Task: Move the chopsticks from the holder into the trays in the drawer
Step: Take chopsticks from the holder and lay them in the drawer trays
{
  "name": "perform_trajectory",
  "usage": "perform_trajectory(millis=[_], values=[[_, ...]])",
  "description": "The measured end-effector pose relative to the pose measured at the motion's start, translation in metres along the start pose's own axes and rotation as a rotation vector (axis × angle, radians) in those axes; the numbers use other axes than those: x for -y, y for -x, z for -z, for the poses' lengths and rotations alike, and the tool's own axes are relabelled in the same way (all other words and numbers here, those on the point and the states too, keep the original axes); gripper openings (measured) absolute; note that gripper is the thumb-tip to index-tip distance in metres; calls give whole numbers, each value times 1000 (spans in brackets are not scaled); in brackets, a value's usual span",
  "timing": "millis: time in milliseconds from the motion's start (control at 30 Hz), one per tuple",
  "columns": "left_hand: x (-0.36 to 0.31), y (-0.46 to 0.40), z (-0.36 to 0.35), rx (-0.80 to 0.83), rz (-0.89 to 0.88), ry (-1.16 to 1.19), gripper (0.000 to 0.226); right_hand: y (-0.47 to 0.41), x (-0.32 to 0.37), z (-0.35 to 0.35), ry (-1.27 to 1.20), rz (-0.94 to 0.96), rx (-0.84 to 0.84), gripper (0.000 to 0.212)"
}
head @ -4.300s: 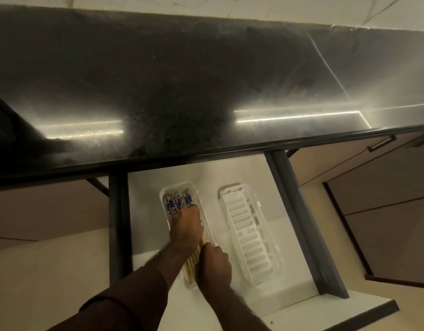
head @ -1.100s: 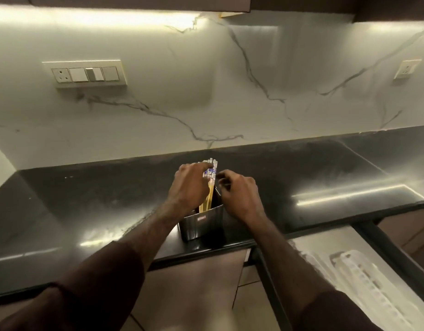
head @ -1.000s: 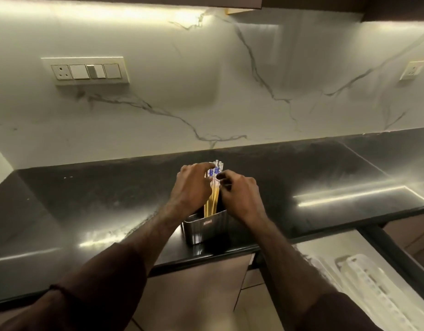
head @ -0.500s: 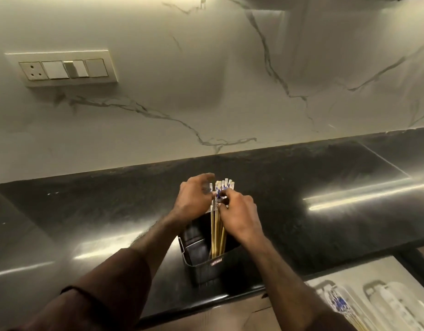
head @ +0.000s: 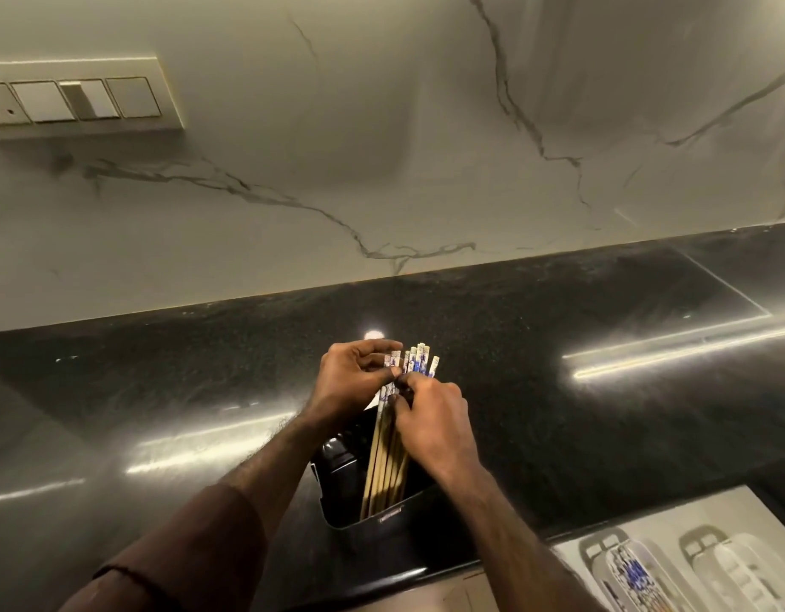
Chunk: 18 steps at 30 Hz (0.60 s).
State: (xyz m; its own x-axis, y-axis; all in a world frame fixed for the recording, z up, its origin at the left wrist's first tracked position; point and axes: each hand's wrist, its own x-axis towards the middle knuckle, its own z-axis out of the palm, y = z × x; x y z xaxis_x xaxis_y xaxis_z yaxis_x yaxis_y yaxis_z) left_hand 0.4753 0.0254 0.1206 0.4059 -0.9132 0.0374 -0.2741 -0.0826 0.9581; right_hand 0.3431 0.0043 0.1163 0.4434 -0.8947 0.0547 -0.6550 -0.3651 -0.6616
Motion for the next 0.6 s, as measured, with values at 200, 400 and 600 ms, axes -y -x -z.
perform_trajectory(millis=[200, 400, 600], values=[[0, 1, 1, -11, -4, 16, 32, 1, 0, 3, -42, 9, 3, 35], [-28, 7, 16, -42, -87, 53, 32, 5, 13, 12, -89, 76, -52, 33], [-80, 22, 39, -67, -268, 33, 32, 17, 40, 33, -220, 135, -91, 33]])
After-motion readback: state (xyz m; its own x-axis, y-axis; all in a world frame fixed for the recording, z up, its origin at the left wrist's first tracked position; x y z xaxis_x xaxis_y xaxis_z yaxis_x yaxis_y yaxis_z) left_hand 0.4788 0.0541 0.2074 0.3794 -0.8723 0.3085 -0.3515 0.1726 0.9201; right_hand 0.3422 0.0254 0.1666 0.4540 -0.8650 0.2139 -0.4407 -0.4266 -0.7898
